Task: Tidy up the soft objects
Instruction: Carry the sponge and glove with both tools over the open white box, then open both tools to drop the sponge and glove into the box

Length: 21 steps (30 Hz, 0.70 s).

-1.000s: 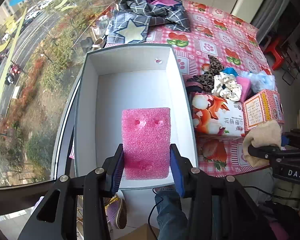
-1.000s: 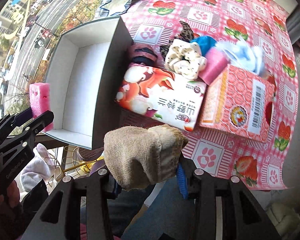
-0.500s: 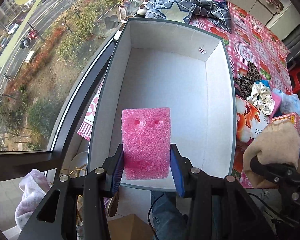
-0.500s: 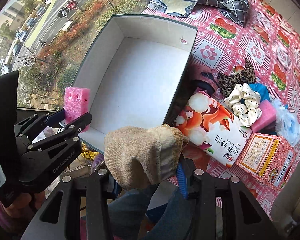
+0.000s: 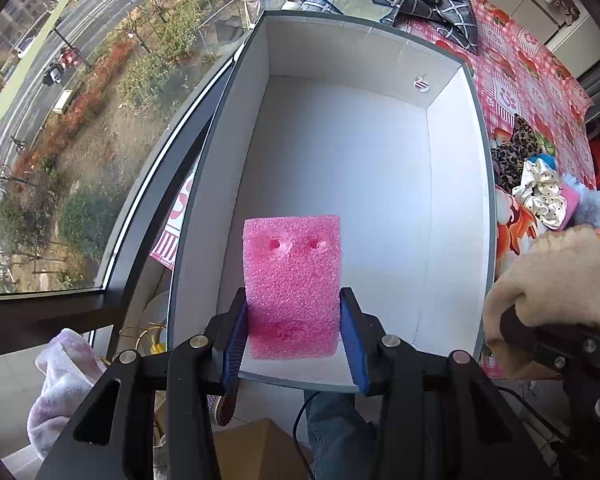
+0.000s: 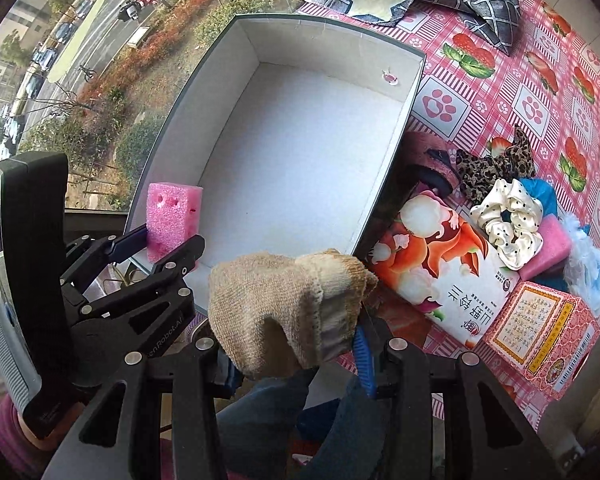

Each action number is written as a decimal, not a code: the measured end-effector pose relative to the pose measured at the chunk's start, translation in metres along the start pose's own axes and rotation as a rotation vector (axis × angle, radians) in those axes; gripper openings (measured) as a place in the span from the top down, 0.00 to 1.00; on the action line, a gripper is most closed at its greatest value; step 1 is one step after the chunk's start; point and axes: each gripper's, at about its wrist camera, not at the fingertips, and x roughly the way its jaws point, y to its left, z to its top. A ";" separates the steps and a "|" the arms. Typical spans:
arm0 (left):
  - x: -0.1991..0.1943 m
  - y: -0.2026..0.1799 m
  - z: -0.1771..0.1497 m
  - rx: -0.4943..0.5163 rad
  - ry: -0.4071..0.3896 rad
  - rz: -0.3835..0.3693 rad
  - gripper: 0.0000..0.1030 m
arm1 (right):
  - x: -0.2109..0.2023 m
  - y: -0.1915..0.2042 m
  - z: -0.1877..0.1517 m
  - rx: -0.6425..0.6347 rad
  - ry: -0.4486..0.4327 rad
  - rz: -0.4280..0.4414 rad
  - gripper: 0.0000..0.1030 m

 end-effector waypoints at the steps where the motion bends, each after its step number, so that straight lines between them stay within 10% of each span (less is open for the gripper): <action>1: 0.000 0.000 0.000 0.000 0.001 0.001 0.55 | 0.000 0.001 0.001 -0.002 0.001 0.002 0.57; 21: 0.009 -0.003 0.000 -0.012 0.024 -0.005 0.54 | 0.003 0.011 0.012 -0.004 -0.004 0.022 0.57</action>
